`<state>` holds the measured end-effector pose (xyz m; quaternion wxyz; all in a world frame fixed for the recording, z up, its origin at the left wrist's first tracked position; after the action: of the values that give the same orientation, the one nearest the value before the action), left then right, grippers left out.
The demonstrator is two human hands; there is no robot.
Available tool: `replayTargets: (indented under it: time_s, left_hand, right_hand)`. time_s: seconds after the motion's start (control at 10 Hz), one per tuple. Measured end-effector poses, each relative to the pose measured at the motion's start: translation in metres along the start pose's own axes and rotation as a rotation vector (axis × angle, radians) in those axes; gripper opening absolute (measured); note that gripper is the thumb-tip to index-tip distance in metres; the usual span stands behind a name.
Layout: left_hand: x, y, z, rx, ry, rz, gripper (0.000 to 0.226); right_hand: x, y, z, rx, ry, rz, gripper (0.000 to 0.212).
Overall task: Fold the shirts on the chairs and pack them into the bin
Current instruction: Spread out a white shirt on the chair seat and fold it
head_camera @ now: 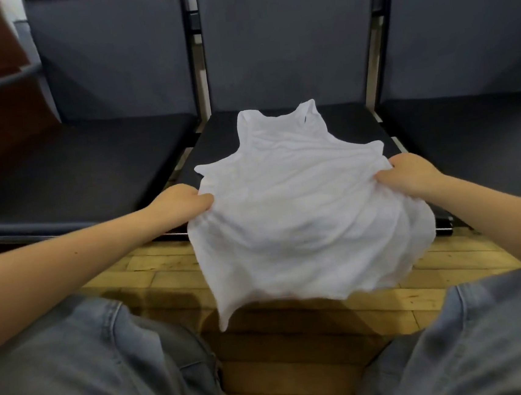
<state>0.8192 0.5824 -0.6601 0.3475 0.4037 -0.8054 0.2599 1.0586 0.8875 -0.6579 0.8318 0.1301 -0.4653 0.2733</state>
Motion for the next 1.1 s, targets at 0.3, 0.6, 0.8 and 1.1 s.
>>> replayTargets:
  time_s: [0.3,0.6,0.8,1.1]
  left_hand:
    - [-0.015,0.058,-0.024,0.076,-0.163,-0.087,0.037]
    - [-0.007,0.133,-0.028,0.197,-0.522,-0.264,0.041]
    - [0.012,0.159,-0.031,-0.178,0.276,-0.480,0.031]
    - [-0.019,0.192,-0.060,-0.191,0.568,-0.276,0.045]
  right_hand:
    - [-0.014,0.047,0.014,-0.038,-0.140,-0.094,0.042]
    - [-0.008,0.097,0.001,-0.136,0.229,-0.173,0.018]
    - [0.012,0.117,-0.016,-0.146,0.283,-0.314,0.013]
    - [-0.015,0.152,0.032,0.160,-0.508,-0.308,0.042]
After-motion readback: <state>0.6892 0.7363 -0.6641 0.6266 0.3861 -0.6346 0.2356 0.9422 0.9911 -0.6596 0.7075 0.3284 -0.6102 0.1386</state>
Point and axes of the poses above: each hand's wrist, its own y-axis towards the middle knuckle, its own x-axis out of the back of the hand, z = x × y, the point moved 5 cm from there along y, towards the middle knuckle, and after that the axes turned 3 degrees about -z, right-handed, at the moved point
